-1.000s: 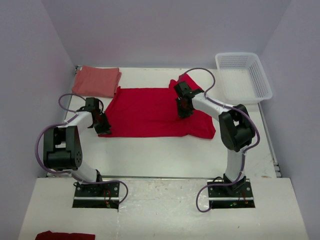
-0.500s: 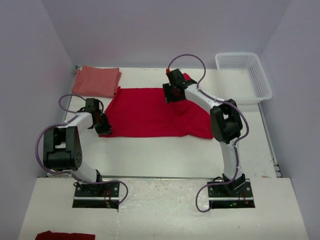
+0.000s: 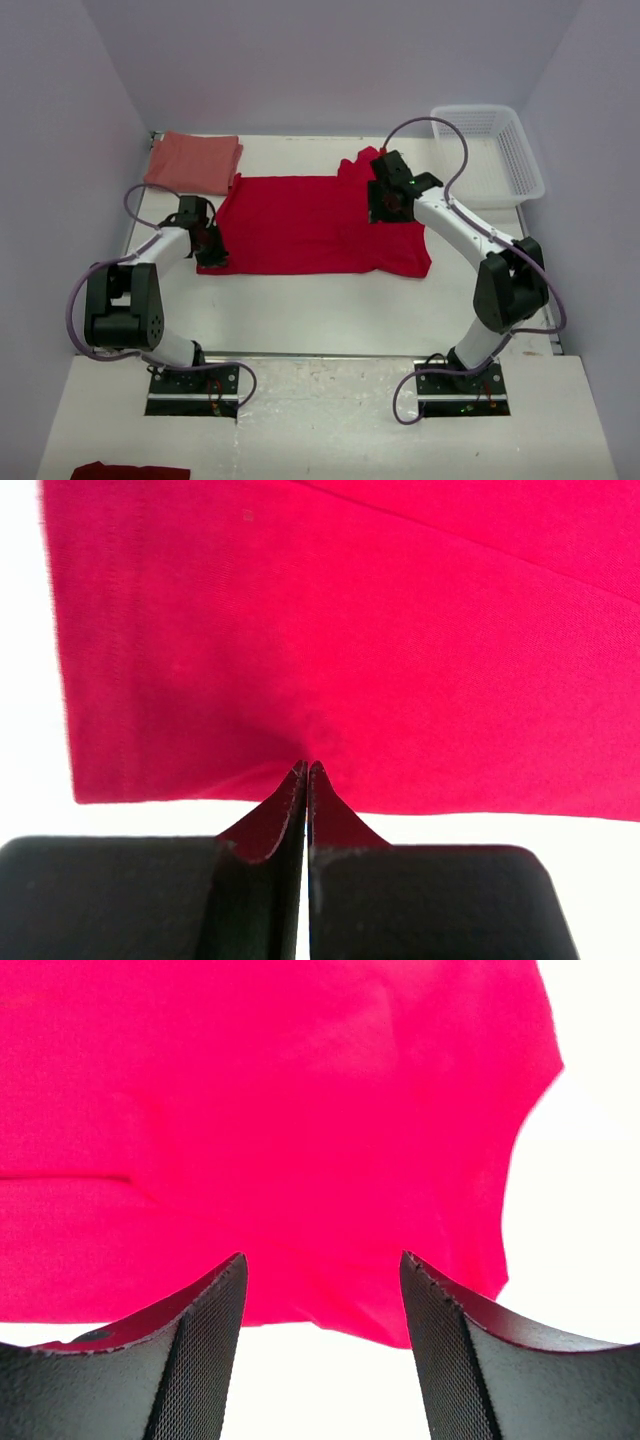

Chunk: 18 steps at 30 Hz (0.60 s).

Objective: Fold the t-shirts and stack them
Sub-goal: Fold the flattened tshirt in 1/3 of the way

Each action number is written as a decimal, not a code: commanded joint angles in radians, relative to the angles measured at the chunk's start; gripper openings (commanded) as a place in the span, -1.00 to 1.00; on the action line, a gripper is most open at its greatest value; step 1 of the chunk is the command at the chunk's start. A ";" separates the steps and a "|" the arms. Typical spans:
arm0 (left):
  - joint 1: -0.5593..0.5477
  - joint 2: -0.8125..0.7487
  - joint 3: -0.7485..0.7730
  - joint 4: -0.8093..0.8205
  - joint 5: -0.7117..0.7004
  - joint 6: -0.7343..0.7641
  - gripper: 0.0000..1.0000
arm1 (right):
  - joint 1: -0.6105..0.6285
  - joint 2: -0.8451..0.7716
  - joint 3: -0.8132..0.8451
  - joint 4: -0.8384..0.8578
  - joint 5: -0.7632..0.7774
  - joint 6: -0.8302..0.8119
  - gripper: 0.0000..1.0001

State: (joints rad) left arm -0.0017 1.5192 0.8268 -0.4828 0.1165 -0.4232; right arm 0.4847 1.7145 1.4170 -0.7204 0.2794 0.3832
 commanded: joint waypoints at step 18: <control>-0.348 -0.047 0.219 -0.053 -0.071 -0.015 -1.00 | -0.186 -0.165 -0.354 -0.031 -0.137 0.094 0.18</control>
State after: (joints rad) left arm -0.3145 1.4326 1.0142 -0.5392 0.0067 -0.4274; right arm 0.3061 1.5620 1.0843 -0.7528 0.1680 0.4473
